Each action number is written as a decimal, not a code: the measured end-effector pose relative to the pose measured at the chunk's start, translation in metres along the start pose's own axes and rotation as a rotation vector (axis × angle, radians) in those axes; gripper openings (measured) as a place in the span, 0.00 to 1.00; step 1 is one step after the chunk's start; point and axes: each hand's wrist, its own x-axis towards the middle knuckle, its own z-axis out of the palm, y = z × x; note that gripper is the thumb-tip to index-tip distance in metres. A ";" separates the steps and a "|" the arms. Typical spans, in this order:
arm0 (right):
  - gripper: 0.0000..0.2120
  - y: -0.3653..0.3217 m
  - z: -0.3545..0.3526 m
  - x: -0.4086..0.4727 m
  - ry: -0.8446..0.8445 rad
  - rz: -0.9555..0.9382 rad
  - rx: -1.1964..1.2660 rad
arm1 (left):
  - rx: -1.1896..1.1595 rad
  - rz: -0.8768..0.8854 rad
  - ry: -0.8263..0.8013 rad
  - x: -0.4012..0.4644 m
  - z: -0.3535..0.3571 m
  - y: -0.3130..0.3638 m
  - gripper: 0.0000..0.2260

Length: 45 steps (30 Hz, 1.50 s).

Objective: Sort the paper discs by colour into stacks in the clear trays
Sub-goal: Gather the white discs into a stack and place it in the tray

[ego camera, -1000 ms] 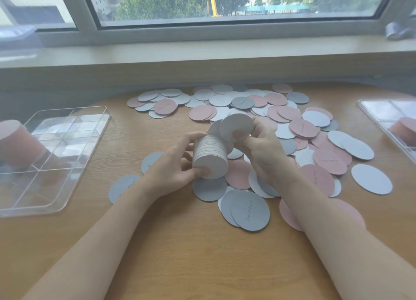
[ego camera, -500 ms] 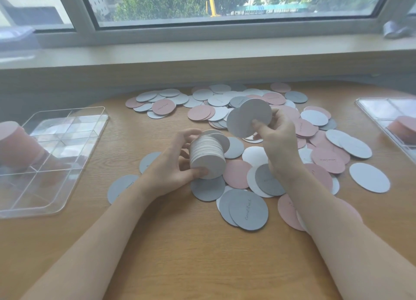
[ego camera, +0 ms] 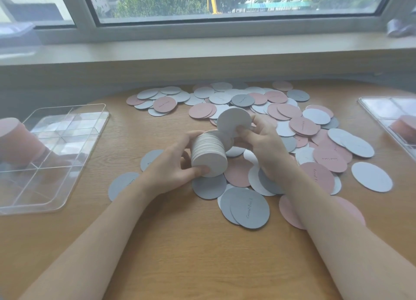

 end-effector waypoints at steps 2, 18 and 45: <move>0.10 0.001 -0.001 0.001 0.054 -0.044 -0.021 | 0.004 -0.008 -0.006 0.000 0.000 0.000 0.33; 0.21 0.000 0.007 -0.009 -0.293 -0.125 -0.849 | 0.151 0.052 -0.035 0.001 -0.003 -0.001 0.39; 0.53 0.007 0.016 -0.010 -0.414 -0.161 -1.259 | 0.192 0.044 -0.052 0.001 0.009 0.003 0.46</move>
